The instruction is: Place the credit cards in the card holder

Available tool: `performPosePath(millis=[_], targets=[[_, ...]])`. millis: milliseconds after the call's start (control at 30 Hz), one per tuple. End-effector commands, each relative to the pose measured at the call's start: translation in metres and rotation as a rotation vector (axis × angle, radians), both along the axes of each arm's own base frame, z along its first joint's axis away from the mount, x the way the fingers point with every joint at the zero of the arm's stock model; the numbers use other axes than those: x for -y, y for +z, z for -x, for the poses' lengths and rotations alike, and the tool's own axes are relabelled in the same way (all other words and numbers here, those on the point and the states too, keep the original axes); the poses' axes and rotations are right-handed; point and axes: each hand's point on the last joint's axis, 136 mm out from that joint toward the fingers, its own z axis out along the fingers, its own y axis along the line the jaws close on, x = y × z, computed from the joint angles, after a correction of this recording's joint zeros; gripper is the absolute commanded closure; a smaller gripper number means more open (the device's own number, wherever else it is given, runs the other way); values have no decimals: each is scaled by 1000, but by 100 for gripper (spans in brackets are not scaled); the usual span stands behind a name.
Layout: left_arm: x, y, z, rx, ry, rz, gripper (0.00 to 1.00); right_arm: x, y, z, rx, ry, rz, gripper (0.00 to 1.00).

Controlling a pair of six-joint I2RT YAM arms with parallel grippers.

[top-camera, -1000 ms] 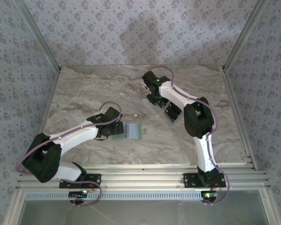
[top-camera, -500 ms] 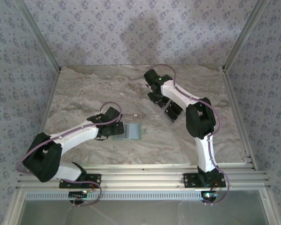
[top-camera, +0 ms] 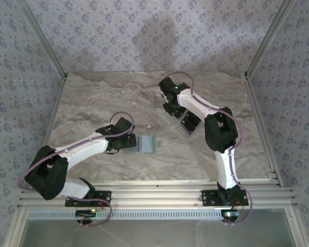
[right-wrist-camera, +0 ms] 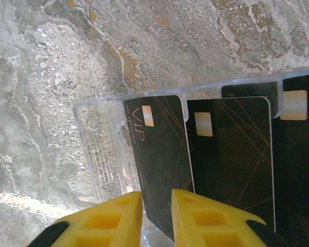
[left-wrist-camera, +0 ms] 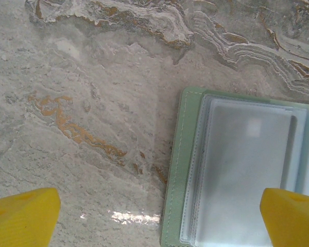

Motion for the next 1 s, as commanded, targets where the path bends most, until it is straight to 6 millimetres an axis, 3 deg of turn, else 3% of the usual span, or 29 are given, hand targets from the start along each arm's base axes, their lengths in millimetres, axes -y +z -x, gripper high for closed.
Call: performPosePath(millis=[0,300,633,967], targets=[[3,4,-6,6,-5,2,0,3,18,3,20,-12,-25,73],[4,3,-6,1,-2,7,0,-2,47,0,93,0,-22,68],[4,3,-6,0,-2,7,0,11,24,-4,80,-7,91,68],[4,3,-6,3,-2,9,0,11,2,-2,33,-3,103,67]])
